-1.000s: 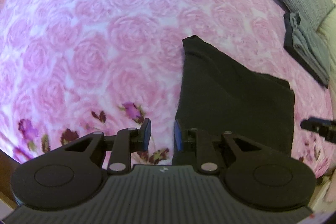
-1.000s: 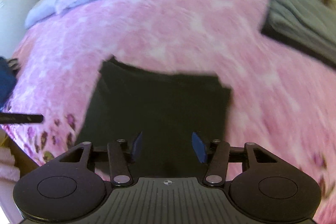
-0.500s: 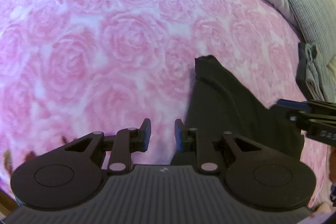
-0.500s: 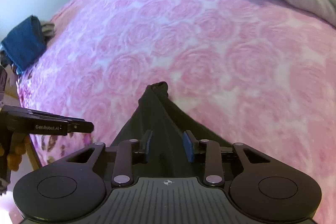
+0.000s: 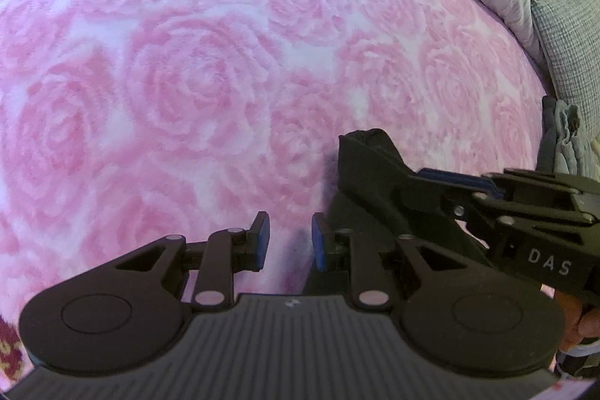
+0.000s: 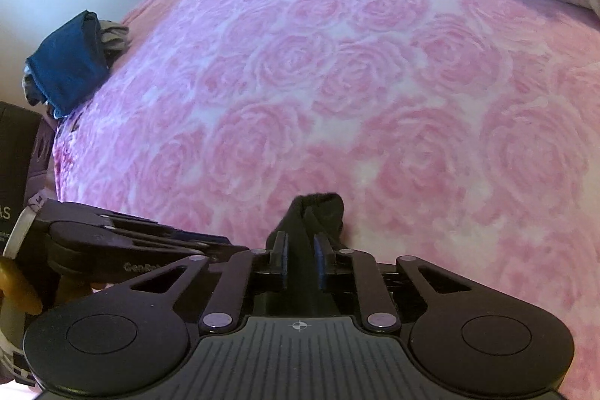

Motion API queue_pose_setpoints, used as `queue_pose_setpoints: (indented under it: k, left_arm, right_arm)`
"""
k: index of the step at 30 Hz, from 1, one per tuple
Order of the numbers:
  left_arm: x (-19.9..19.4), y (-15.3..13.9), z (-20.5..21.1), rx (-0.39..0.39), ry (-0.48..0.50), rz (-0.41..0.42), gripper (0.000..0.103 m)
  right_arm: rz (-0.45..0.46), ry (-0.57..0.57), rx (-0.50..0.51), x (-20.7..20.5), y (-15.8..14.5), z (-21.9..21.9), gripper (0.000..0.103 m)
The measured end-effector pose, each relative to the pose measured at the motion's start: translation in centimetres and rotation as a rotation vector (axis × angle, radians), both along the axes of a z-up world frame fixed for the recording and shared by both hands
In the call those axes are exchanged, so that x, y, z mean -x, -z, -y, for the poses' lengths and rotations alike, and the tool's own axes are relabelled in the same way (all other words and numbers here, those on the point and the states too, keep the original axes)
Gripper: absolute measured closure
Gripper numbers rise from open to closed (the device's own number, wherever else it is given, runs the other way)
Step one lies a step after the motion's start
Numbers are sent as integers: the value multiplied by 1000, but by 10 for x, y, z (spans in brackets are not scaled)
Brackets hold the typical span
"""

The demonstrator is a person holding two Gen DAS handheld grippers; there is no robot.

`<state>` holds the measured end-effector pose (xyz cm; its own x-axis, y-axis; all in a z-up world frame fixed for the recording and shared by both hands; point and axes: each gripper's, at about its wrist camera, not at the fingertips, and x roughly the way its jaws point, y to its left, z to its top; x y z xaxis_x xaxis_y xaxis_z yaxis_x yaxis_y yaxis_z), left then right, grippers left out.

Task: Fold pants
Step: 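Grasp the folded pants bundle with the left gripper while the right gripper grasps its other side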

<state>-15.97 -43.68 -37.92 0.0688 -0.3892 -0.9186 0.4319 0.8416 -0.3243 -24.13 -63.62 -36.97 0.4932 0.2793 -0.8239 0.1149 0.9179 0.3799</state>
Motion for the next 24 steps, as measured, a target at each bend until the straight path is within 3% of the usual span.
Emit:
queue_pose_setpoints:
  k: [2, 5, 8, 13, 24]
  left_arm:
    - [-2, 2, 2, -3, 4, -5, 83]
    - [-5, 4, 2, 5, 6, -21, 83]
    - [-4, 4, 3, 18, 12, -33, 85]
    - [-3, 3, -3, 36, 2, -52, 85]
    - [25, 11, -42, 147, -129, -169, 85]
  right_arm:
    - [2, -8, -8, -7, 4, 0, 92]
    - [-2, -49, 18, -16, 10, -3, 103]
    - [-17, -70, 8, -17, 15, -2, 103]
    - [-51, -21, -117, -16, 16, 19, 103]
    - [-65, -13, -122, -9, 17, 18, 101]
